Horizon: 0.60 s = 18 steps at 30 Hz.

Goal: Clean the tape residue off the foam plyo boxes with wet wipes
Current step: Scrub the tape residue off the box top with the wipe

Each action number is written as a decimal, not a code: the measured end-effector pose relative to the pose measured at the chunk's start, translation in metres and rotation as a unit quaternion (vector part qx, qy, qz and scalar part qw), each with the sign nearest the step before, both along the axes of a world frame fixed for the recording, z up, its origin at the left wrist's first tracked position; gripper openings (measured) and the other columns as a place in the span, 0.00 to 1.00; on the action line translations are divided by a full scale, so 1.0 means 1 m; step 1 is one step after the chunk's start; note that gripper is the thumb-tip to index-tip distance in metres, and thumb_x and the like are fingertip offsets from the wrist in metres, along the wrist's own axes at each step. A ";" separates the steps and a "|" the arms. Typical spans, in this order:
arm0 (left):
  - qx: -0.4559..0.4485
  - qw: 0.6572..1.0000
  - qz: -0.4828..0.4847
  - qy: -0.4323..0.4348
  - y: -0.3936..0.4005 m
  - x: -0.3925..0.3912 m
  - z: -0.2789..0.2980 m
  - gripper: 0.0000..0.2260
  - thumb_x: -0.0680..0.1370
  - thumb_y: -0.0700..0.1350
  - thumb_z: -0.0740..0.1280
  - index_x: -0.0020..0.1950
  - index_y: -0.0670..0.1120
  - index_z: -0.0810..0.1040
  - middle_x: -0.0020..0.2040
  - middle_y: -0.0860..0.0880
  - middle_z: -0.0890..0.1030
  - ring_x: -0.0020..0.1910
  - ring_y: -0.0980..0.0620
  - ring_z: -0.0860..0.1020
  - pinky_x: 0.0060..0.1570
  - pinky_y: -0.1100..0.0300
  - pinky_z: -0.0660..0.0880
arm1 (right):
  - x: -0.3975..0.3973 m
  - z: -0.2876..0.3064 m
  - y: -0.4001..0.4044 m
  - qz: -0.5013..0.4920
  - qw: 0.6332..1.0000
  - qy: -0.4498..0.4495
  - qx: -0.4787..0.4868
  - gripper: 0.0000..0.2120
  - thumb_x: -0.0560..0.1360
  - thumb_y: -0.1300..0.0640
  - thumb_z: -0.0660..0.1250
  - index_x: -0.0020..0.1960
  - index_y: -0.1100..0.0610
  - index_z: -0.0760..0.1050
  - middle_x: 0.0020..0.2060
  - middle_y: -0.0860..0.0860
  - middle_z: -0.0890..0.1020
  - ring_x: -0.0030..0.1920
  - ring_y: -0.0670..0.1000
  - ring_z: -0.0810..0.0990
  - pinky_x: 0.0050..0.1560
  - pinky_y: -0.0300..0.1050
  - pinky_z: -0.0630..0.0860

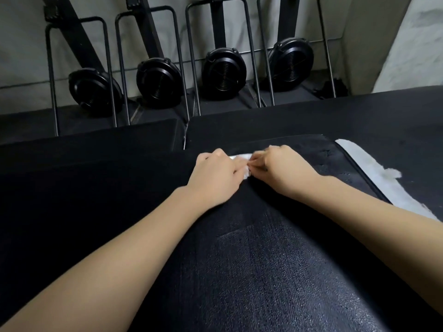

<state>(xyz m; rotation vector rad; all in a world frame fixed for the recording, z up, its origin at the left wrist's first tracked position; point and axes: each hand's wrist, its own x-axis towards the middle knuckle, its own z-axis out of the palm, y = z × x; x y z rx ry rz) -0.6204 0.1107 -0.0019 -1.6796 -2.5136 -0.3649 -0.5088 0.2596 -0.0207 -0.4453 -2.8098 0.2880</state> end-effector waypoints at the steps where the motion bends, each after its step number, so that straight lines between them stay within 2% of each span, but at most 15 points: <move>1: -0.004 1.000 0.015 -0.002 0.010 -0.007 0.001 0.16 0.84 0.54 0.53 0.61 0.58 0.79 0.38 0.55 0.72 0.53 0.49 0.72 0.58 0.53 0.66 | -0.011 0.000 0.010 -0.008 1.000 -0.002 -0.005 0.25 0.74 0.41 0.51 0.49 0.51 0.84 0.47 0.47 0.84 0.47 0.55 0.81 0.53 0.53 0.78; 3: -0.013 0.999 0.045 0.002 0.028 -0.018 0.001 0.16 0.84 0.53 0.53 0.62 0.58 0.80 0.39 0.55 0.72 0.55 0.49 0.72 0.57 0.52 0.65 | -0.029 0.003 0.022 -0.018 1.000 -0.006 -0.005 0.21 0.77 0.43 0.56 0.50 0.53 0.84 0.47 0.50 0.84 0.48 0.57 0.81 0.50 0.53 0.79; 5: -0.007 0.998 0.067 -0.003 0.044 -0.026 0.000 0.16 0.85 0.51 0.54 0.60 0.58 0.81 0.43 0.55 0.76 0.55 0.49 0.72 0.55 0.51 0.64 | -0.042 0.008 0.031 -0.032 0.999 -0.004 -0.027 0.14 0.78 0.50 0.62 0.48 0.55 0.84 0.46 0.53 0.84 0.47 0.58 0.80 0.49 0.54 0.79; 8: 0.007 0.997 0.077 0.013 0.057 -0.025 -0.001 0.14 0.84 0.47 0.56 0.55 0.56 0.82 0.48 0.53 0.80 0.56 0.47 0.72 0.55 0.50 0.65 | -0.053 0.010 0.041 -0.033 0.999 -0.021 -0.035 0.11 0.77 0.54 0.62 0.45 0.48 0.83 0.45 0.53 0.83 0.44 0.59 0.80 0.47 0.55 0.81; 12: 0.003 0.997 0.071 0.024 0.080 -0.017 0.004 0.13 0.83 0.45 0.57 0.47 0.51 0.81 0.39 0.54 0.73 0.48 0.47 0.70 0.49 0.52 0.64 | -0.047 0.007 0.061 -0.036 0.997 -0.059 0.040 0.12 0.75 0.63 0.60 0.48 0.52 0.81 0.45 0.55 0.80 0.43 0.61 0.79 0.45 0.57 0.81; 15: 0.000 0.998 0.056 0.002 0.101 -0.005 0.008 0.13 0.82 0.45 0.58 0.42 0.50 0.80 0.38 0.53 0.74 0.44 0.46 0.69 0.46 0.53 0.62 | -0.030 0.013 0.077 -0.067 0.996 -0.052 0.034 0.12 0.76 0.63 0.61 0.46 0.51 0.81 0.44 0.56 0.81 0.41 0.62 0.79 0.45 0.56 0.81; 18: -0.006 0.999 0.027 0.028 0.100 0.009 0.011 0.14 0.83 0.45 0.58 0.39 0.52 0.76 0.34 0.54 0.69 0.42 0.47 0.67 0.46 0.53 0.63 | -0.012 0.021 0.075 -0.071 0.996 -0.046 0.022 0.11 0.77 0.59 0.61 0.45 0.52 0.83 0.43 0.56 0.83 0.42 0.60 0.80 0.46 0.55 0.81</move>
